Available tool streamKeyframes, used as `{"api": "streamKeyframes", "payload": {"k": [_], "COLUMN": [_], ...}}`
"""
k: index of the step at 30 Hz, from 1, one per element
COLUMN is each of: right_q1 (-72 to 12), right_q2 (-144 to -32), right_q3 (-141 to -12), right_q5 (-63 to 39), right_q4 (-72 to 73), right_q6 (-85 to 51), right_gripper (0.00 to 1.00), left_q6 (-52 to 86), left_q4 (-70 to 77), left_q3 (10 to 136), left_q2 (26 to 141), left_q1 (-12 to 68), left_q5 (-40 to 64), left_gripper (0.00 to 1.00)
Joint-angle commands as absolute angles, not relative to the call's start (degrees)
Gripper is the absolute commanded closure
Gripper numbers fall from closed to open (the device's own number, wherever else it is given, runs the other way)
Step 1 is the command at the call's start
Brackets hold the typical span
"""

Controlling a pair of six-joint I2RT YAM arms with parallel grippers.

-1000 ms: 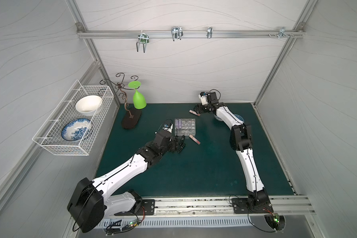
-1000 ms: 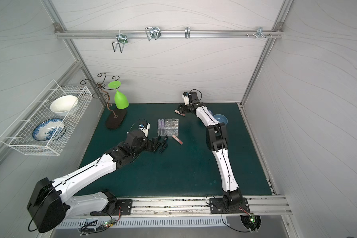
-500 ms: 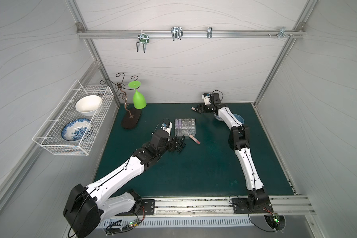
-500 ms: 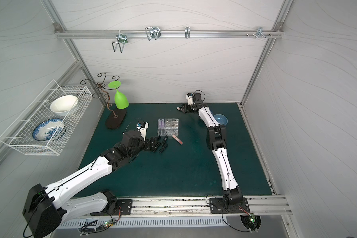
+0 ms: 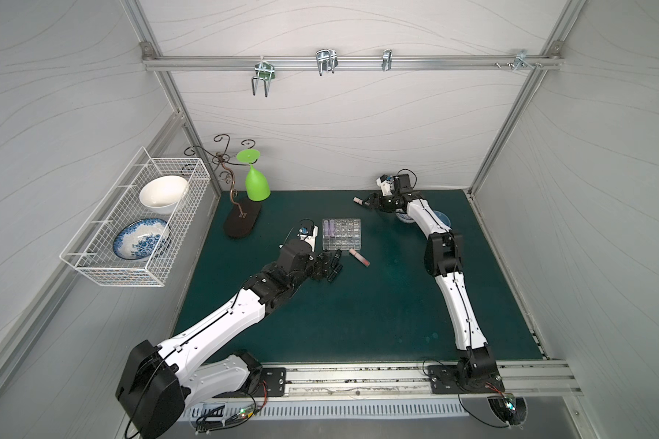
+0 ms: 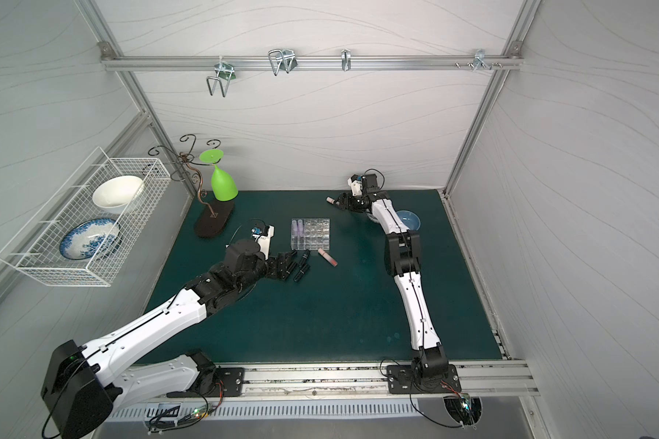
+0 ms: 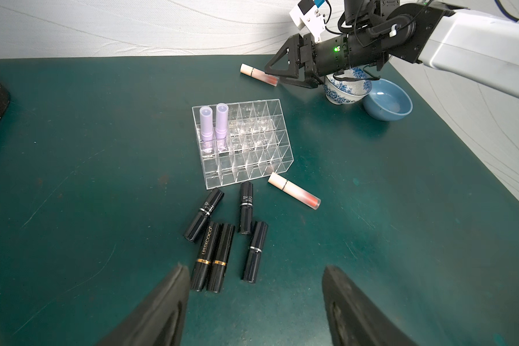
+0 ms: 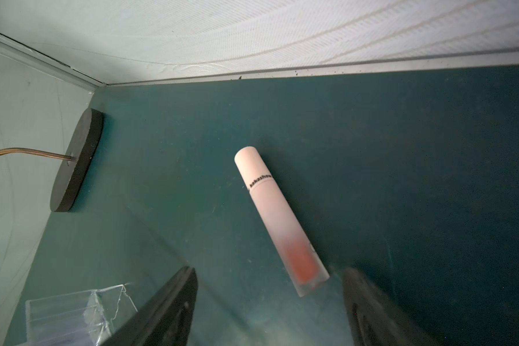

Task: Arrange the lipsticks in the organizer
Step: Pick up the lipstick at the center of the board.

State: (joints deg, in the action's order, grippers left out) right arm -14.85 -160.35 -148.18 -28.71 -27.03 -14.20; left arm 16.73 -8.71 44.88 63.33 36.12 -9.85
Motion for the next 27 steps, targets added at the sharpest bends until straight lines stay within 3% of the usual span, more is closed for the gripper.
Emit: {"api": "streamKeyframes", "payload": {"k": [1, 10, 20, 27], "right_q1": [-14.51, -17.33, -17.6, -18.6], "right_q2": [-161.3, -160.23, -160.28, -158.8], "right_q3": [-149.32, -149.41, -149.05, -148.79], "right_q5": [-31.71, -27.62, -29.98, -22.91], "right_q4": [-27.56, -29.85, -30.5, -32.28], "right_q6": [-15.41, -11.12, -11.48, -8.89], "right_gripper": [0.21, 0.21, 0.25, 0.26], "left_q6": [17.41, 17.23, 17.24, 17.17], "left_q4": [-7.29, -7.02, -6.77, -6.61], "left_q3": [45.37, 45.0, 44.65, 44.39], "left_q2": [61.77, 61.35, 60.49, 60.25], "left_q1": [35.86, 35.86, 35.86, 35.86], "left_q5": [-9.44, -9.86, -9.81, -10.29], "left_gripper": [0.25, 0.25, 0.25, 0.25]}}
